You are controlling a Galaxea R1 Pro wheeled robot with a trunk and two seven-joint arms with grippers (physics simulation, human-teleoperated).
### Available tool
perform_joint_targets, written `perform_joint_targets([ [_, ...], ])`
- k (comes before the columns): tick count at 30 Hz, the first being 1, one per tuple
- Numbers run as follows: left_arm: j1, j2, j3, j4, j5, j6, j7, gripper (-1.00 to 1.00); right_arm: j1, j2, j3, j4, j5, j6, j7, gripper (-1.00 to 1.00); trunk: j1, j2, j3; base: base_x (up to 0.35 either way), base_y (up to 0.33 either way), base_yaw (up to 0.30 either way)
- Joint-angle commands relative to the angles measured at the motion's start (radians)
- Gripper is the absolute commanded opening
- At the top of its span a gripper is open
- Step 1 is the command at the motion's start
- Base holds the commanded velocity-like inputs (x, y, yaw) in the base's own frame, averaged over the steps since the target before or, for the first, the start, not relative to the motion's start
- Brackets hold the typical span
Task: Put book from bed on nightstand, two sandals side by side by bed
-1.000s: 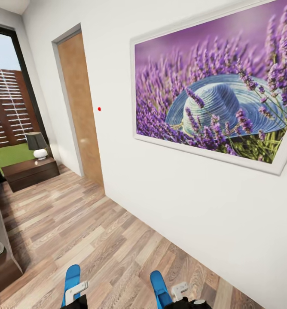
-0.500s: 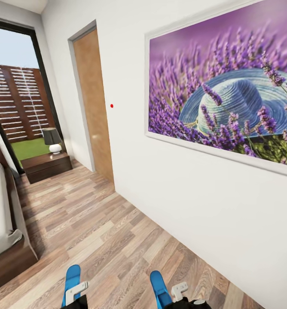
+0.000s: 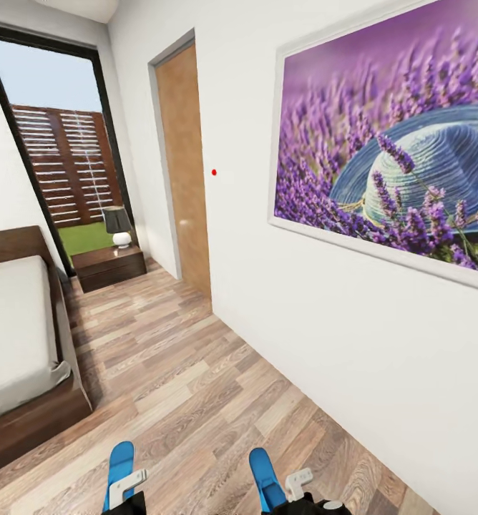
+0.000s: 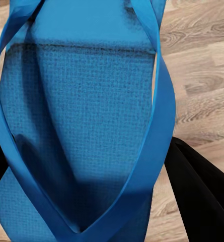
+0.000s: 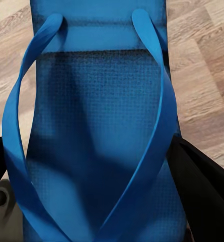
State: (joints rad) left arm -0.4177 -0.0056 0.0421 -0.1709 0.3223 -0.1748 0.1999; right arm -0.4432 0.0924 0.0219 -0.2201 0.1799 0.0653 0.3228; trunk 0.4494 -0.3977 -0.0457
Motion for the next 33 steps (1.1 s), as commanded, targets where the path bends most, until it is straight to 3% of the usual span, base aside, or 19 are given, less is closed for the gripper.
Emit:
perform_joint_targets([
  [1, -0.001, -0.001, 0.004, 0.001, 0.000, -0.003, 0.001, -1.00, 0.000, 0.000, 0.001, -0.003, 0.004, 0.006, 0.002, -1.00, 0.001, -0.002, -0.003, 0.000, 0.000, 0.247],
  [15, -0.001, -0.001, 0.004, 0.001, 0.000, -0.003, 0.001, -1.00, 0.000, 0.000, 0.002, -0.001, 0.004, 0.005, 0.002, -1.00, 0.001, -0.002, -0.007, 0.013, 0.000, 0.247],
  [33, -0.001, -0.001, 0.002, 0.001, -0.002, -0.003, 0.001, -1.00, 0.000, -0.001, 0.001, -0.001, 0.000, 0.004, 0.002, -1.00, 0.001, -0.002, 0.004, 0.065, 0.000, 0.280],
])
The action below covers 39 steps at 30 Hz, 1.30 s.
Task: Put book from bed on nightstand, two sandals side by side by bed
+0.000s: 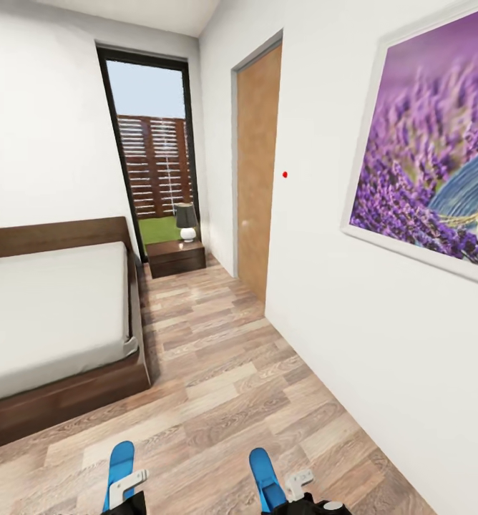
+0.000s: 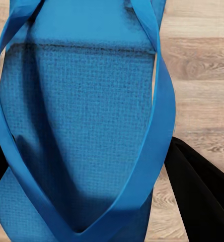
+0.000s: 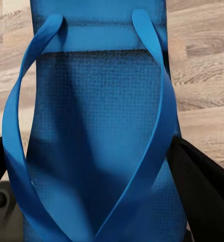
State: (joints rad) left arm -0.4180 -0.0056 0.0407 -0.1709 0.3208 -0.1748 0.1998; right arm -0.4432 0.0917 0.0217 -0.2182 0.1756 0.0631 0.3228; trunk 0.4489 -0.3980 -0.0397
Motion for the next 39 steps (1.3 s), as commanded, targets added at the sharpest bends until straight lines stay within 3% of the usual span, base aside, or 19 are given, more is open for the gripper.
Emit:
perform_joint_targets([
  [1, -0.001, -0.001, 0.004, 0.001, 0.000, -0.003, 0.001, -1.00, 0.000, -0.001, 0.001, -0.003, 0.004, 0.006, 0.002, -1.00, 0.001, -0.002, -0.001, 0.271, 0.000, 0.276],
  [9, -0.001, -0.001, 0.004, 0.001, 0.000, -0.003, 0.001, -1.00, 0.000, -0.001, 0.000, -0.003, 0.003, 0.006, 0.002, -1.00, 0.001, -0.002, 0.004, 0.316, 0.000, 0.257],
  [33, -0.017, -0.002, 0.002, 0.013, -0.002, 0.004, -0.005, -1.00, -0.005, -0.001, 0.001, 0.025, -0.002, 0.006, 0.011, -1.00, 0.001, -0.002, 0.004, 0.000, 0.000, 0.000],
  [39, -0.004, -0.001, 0.001, 0.008, 0.002, 0.007, 0.011, -1.00, 0.029, -0.013, 0.001, -0.008, 0.002, 0.010, 0.009, -1.00, 0.001, -0.002, 0.004, 0.000, 0.000, 0.000],
])
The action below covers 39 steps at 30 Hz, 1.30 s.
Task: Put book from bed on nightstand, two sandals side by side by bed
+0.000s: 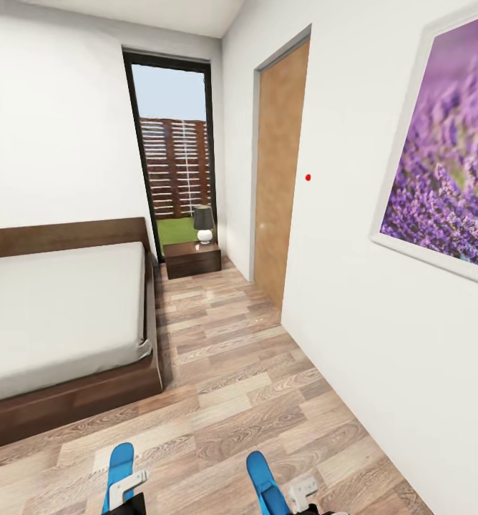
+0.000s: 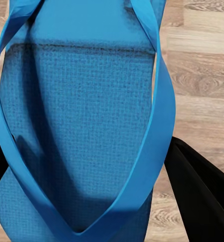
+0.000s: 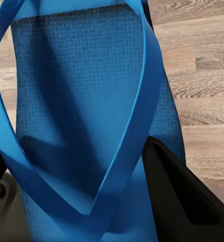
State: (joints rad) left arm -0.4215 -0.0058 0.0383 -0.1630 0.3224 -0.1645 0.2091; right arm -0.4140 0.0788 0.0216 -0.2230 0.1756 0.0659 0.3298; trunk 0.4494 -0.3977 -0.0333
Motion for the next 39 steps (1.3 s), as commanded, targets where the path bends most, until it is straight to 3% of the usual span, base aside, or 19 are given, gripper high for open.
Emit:
perform_joint_targets([
  [1, 0.000, 0.000, 0.003, 0.000, 0.001, -0.003, 0.002, -1.00, 0.005, -0.001, 0.001, -0.008, 0.002, 0.007, 0.002, -1.00, 0.001, -0.002, -0.002, 0.000, 0.000, 0.000],
  [5, 0.001, 0.000, 0.003, 0.000, 0.001, -0.003, 0.003, -1.00, 0.036, -0.002, 0.001, -0.017, 0.003, 0.008, 0.002, -1.00, 0.001, -0.002, -0.002, 0.000, 0.000, 0.000],
  [39, 0.001, 0.000, 0.003, 0.000, 0.001, -0.003, 0.009, -1.00, 0.040, -0.004, -0.004, -0.037, -0.002, 0.006, 0.013, -1.00, 0.001, -0.002, -0.002, 0.000, 0.000, 0.000],
])
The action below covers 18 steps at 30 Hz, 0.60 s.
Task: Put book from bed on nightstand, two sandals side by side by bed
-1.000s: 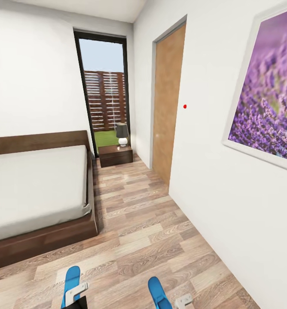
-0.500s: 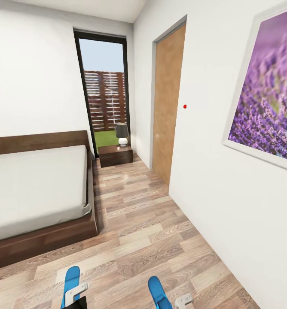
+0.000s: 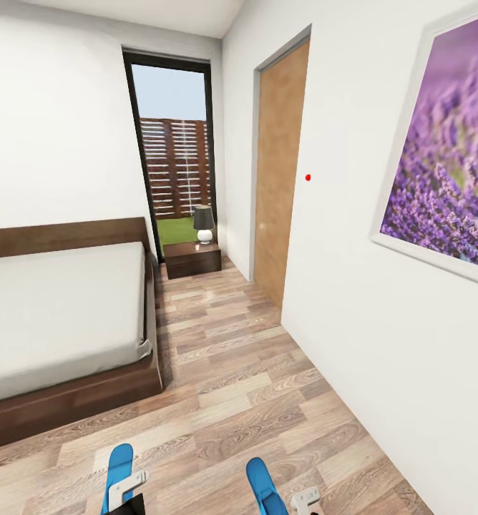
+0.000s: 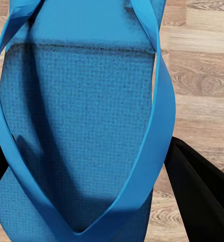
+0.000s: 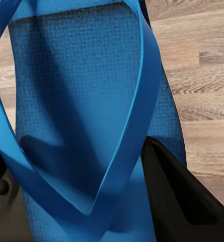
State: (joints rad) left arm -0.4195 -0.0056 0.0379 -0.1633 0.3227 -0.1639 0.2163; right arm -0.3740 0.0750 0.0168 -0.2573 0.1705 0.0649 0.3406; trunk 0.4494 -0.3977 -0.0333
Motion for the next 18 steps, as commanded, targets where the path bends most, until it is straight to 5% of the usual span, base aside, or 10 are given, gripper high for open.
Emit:
perform_joint_targets([
  [1, -0.001, -0.001, 0.003, 0.000, 0.001, -0.003, 0.001, -1.00, 0.000, -0.001, 0.000, -0.003, 0.002, 0.007, 0.003, -1.00, 0.001, -0.002, -0.002, 0.000, 0.000, 0.000],
  [18, -0.001, -0.001, 0.003, 0.000, 0.001, -0.003, 0.000, -1.00, 0.000, -0.039, -0.004, -0.005, -0.001, 0.006, 0.048, -1.00, 0.001, -0.002, -0.002, 0.000, 0.000, 0.000],
])
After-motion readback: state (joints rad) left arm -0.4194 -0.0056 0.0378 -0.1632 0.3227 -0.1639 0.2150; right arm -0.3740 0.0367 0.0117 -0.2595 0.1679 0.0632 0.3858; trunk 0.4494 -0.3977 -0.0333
